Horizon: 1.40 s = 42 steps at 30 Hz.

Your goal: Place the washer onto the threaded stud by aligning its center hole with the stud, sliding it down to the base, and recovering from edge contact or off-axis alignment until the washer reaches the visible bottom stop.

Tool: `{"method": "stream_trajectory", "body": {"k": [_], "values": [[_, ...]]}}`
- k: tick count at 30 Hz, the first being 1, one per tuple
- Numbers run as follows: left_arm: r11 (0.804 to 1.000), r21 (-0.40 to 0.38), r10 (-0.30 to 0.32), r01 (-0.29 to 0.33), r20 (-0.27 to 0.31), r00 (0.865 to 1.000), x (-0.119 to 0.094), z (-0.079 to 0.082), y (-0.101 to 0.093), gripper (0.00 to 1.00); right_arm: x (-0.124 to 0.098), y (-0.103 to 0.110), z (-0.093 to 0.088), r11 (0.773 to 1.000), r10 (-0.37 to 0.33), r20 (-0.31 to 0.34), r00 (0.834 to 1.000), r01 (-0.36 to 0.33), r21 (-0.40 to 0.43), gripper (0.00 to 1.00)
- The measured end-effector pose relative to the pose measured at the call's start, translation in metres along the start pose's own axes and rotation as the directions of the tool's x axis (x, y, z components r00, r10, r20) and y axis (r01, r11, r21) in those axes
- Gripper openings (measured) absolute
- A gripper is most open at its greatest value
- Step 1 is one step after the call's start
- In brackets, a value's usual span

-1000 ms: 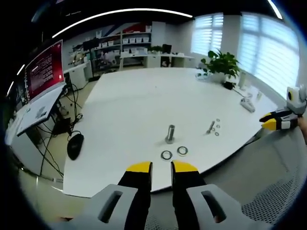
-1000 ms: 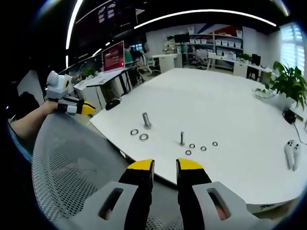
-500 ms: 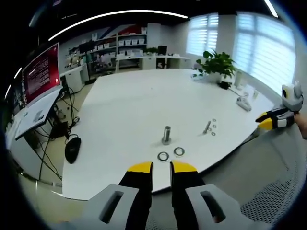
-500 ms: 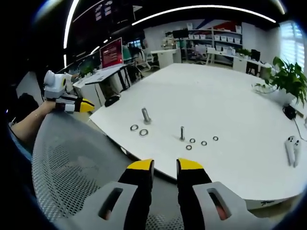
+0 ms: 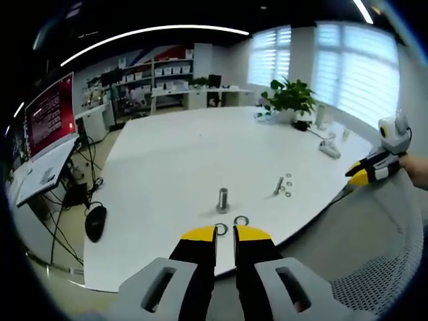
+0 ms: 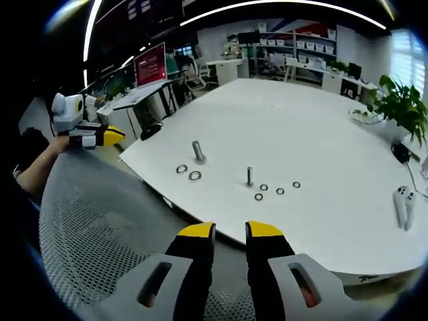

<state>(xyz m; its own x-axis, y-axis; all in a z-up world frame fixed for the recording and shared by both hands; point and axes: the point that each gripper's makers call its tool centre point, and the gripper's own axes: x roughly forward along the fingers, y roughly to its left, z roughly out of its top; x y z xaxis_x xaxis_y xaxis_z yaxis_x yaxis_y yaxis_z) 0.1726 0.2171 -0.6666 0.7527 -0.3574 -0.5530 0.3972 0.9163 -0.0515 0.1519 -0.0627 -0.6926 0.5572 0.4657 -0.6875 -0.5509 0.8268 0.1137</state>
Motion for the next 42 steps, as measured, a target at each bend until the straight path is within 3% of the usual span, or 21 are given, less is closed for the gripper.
{"method": "stream_trajectory", "body": {"k": [2, 6, 9, 11, 13, 16, 19, 23, 25, 27, 30, 34, 36, 39, 42], "values": [[1.000, 0.015, -0.006, 0.006, 0.028, 1.000, -0.001, 0.005, -0.002, 0.07, 0.001, 0.002, -0.005, 1.000, 0.004, -0.026, 1.000, -0.004, 0.005, 0.21], [1.000, 0.018, -0.007, 0.007, 0.030, 1.000, 0.000, 0.006, -0.001, 0.06, 0.001, 0.001, -0.003, 1.000, -0.005, -0.018, 1.000, 0.005, 0.010, 0.21], [1.000, 0.011, 0.005, -0.005, 0.044, 0.999, -0.001, 0.008, 0.002, 0.05, 0.004, 0.000, -0.009, 1.000, -0.020, -0.069, 0.997, 0.020, -0.006, 0.18], [1.000, 0.004, 0.012, -0.012, 0.047, 0.999, -0.001, 0.009, 0.004, 0.04, 0.002, 0.001, -0.007, 1.000, -0.016, -0.051, 0.999, 0.016, -0.007, 0.18], [1.000, -0.011, 0.026, -0.026, 0.047, 0.999, -0.001, 0.009, 0.007, 0.04, 0.003, 0.007, -0.007, 0.999, 0.020, -0.064, 0.998, -0.022, -0.029, 0.18], [0.999, -0.023, 0.047, -0.046, 0.051, 0.998, -0.001, 0.009, 0.010, 0.03, 0.005, 0.015, -0.016, 0.992, 0.070, -0.142, 0.987, -0.084, -0.094, 0.18], [0.998, -0.042, 0.057, -0.056, 0.007, 0.998, 0.000, 0.001, 0.012, 0.03, 0.005, 0.019, -0.014, 0.971, 0.169, -0.170, 0.971, -0.193, -0.138, 0.15], [0.995, -0.075, 0.073, -0.073, 0.004, 0.997, -0.002, -0.002, 0.016, 0.04, 0.008, 0.003, -0.004, 0.936, 0.189, -0.200, 0.962, -0.238, -0.261, 0.14], [0.992, -0.107, 0.079, -0.072, 0.070, 0.994, -0.004, 0.008, 0.017, 0.05, 0.011, -0.002, 0.004, 0.922, 0.231, -0.203, 0.952, -0.280, -0.265, 0.14], [0.986, -0.142, 0.098, -0.087, 0.073, 0.993, -0.008, 0.006, 0.021, 0.06, 0.015, -0.011, 0.010, 0.897, 0.250, -0.231, 0.940, -0.315, -0.309, 0.14], [0.987, -0.133, 0.098, -0.089, 0.063, 0.993, -0.007, 0.004, 0.021, 0.06, 0.024, -0.022, 0.025, 0.875, 0.256, -0.225, 0.940, -0.325, -0.360, 0.15], [0.984, -0.138, 0.118, -0.109, 0.056, 0.991, -0.008, 0.003, 0.024, 0.07, 0.033, -0.034, 0.035, 0.867, 0.280, -0.218, 0.935, -0.344, -0.361, 0.15], [0.982, -0.149, 0.124, -0.114, 0.057, 0.991, -0.008, 0.003, 0.025, 0.06, 0.040, -0.040, 0.034, 0.866, 0.281, -0.221, 0.934, -0.346, -0.361, 0.15], [0.979, -0.162, 0.134, -0.120, 0.083, 0.988, -0.010, 0.006, 0.027, 0.06, 0.058, -0.050, 0.025, 0.845, 0.265, -0.256, 0.930, -0.352, -0.402, 0.15], [0.975, -0.189, 0.137, -0.120, 0.081, 0.987, -0.010, 0.005, 0.029, 0.06, 0.073, -0.053, 0.021, 0.846, 0.259, -0.265, 0.929, -0.350, -0.403, 0.15]]}}
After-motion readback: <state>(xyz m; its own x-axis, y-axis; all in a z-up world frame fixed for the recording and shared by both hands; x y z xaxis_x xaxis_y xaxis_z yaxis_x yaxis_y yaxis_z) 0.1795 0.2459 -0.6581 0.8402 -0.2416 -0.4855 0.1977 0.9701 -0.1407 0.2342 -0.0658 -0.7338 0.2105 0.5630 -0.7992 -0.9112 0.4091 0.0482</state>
